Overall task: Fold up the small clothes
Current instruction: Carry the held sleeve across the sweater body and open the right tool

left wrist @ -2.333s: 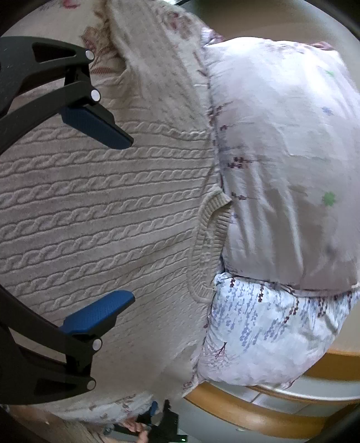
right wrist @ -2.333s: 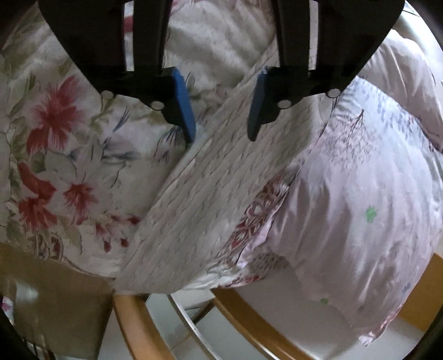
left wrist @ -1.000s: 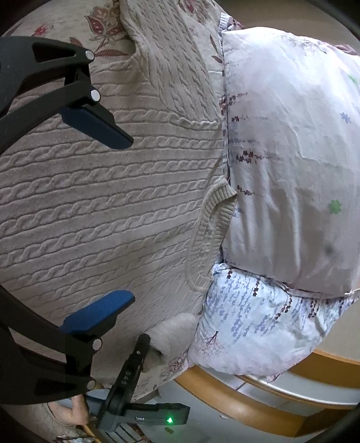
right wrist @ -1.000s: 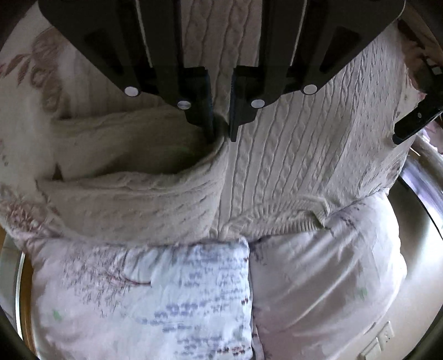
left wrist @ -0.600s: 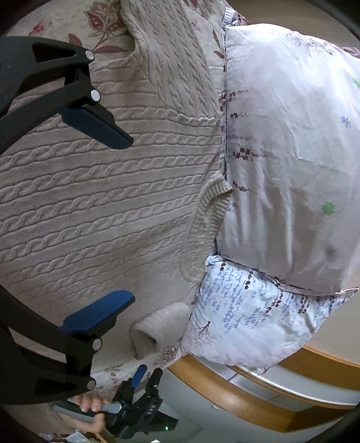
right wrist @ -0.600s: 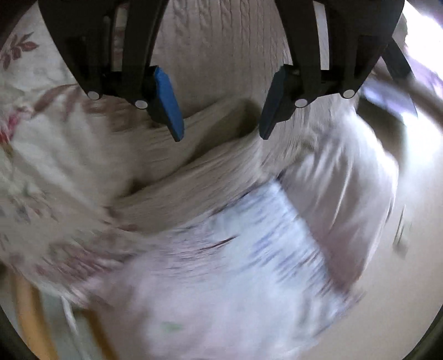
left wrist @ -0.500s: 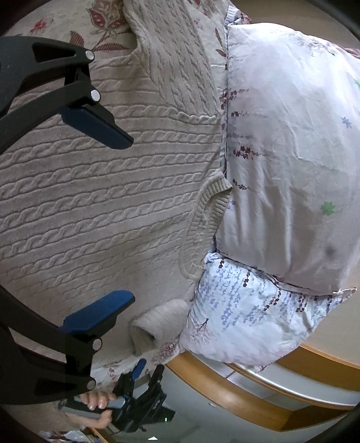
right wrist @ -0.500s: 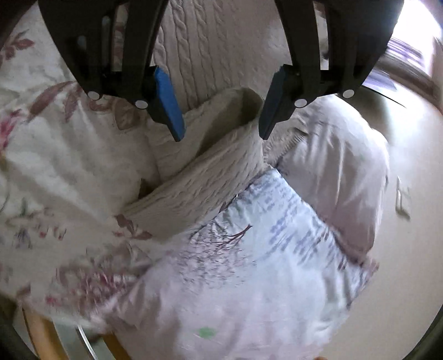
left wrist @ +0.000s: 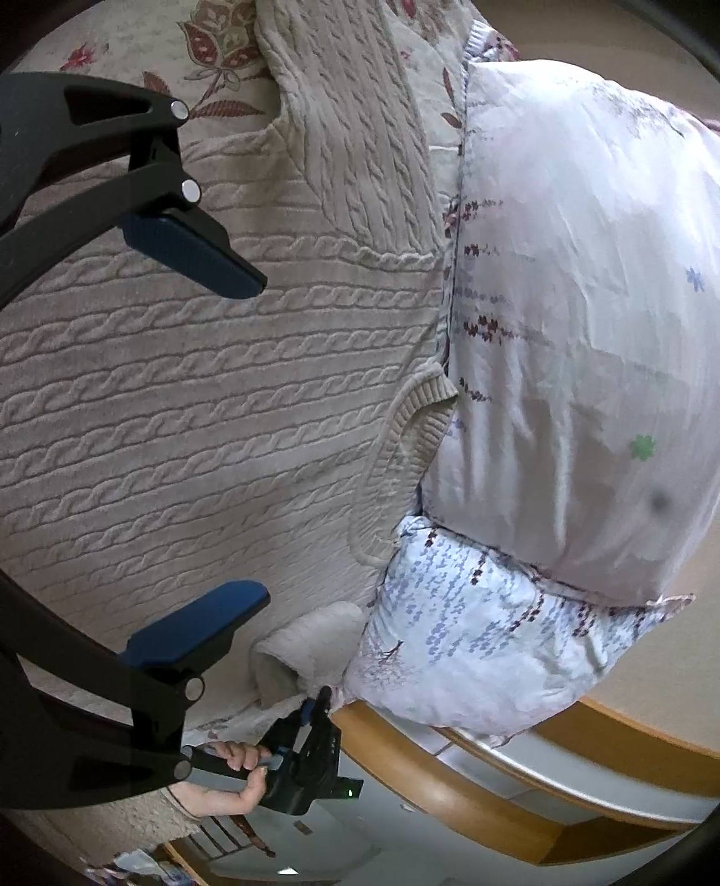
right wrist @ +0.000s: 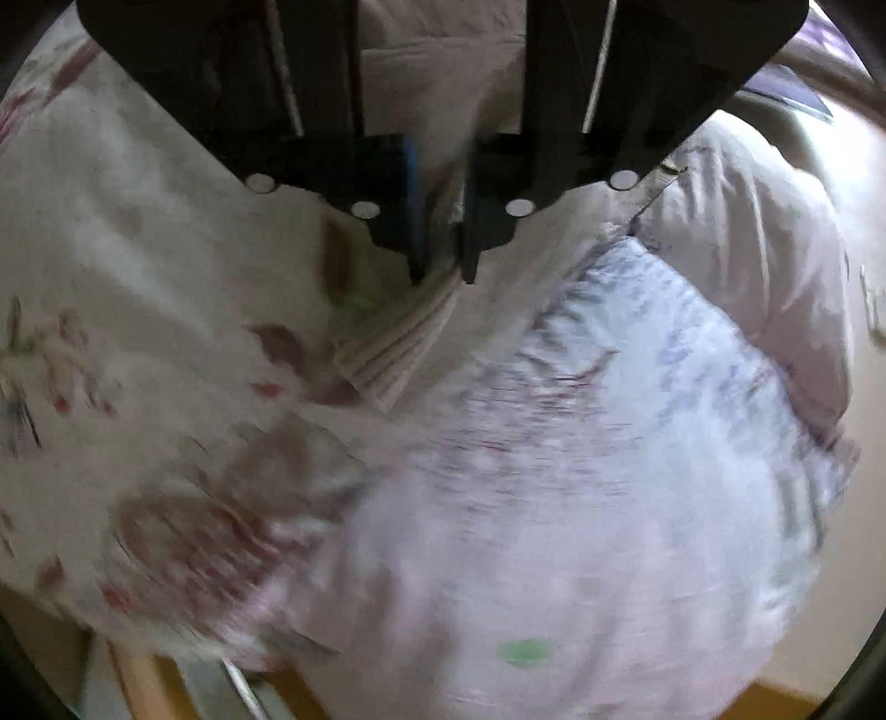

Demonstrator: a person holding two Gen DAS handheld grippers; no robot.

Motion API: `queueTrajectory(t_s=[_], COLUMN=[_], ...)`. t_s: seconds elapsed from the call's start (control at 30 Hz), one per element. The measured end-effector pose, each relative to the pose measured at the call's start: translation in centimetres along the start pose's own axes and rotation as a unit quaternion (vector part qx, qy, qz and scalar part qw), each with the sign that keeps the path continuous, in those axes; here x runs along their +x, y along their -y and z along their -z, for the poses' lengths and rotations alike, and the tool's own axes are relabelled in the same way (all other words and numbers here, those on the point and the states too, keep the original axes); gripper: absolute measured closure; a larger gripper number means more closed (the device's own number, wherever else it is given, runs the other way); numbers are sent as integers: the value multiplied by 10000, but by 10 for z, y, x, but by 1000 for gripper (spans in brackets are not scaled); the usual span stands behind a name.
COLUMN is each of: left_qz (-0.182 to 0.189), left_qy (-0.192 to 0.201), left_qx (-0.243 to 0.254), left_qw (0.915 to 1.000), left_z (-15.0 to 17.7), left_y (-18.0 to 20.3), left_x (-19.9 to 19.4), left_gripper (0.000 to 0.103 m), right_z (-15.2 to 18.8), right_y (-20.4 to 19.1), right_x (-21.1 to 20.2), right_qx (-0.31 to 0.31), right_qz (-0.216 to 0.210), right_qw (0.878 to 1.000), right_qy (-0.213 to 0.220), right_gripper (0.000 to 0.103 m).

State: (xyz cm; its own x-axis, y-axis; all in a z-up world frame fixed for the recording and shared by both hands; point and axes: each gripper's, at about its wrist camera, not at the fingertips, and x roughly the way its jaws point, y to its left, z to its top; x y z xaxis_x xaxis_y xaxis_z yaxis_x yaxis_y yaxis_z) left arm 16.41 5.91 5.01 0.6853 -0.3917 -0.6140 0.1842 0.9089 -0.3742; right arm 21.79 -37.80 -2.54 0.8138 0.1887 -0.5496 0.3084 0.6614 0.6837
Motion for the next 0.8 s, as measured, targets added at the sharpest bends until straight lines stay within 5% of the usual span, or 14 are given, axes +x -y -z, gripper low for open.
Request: queueTrajectory(t_s=[0.23, 0.33, 0.4, 0.43, 0.6, 0.8], left_qz=[436, 614, 705, 757, 847, 802], left_qy=[2, -45, -100, -142, -254, -704], left_qx=[-569, -805, -942, -1024, -1253, -1713], left_qw=[9974, 9949, 9930, 9918, 9882, 9794], left_z=[-4, -4, -4, -4, -6, -12], left_y=[-17, -19, -21, -21, -22, -22], left_x=[2, 4, 6, 8, 15, 50], left_gripper=[2, 2, 2, 2, 6, 29], right_z=[40, 91, 117, 125, 113, 91], right_y=[-108, -162, -176, -178, -137, -44], right_x=[-6, 19, 34, 37, 13, -25], right_qx=[-1288, -2122, -2294, -2295, -1536, -175], right_qz=[-1240, -1630, -1676, -1683, -1744, -990], right_qw=[9833, 9550, 9418, 9394, 9603, 9881], right_qy=[-337, -1277, -1795, -1909, -1546, -1163], right_gripper=[92, 89, 58, 52, 46, 46])
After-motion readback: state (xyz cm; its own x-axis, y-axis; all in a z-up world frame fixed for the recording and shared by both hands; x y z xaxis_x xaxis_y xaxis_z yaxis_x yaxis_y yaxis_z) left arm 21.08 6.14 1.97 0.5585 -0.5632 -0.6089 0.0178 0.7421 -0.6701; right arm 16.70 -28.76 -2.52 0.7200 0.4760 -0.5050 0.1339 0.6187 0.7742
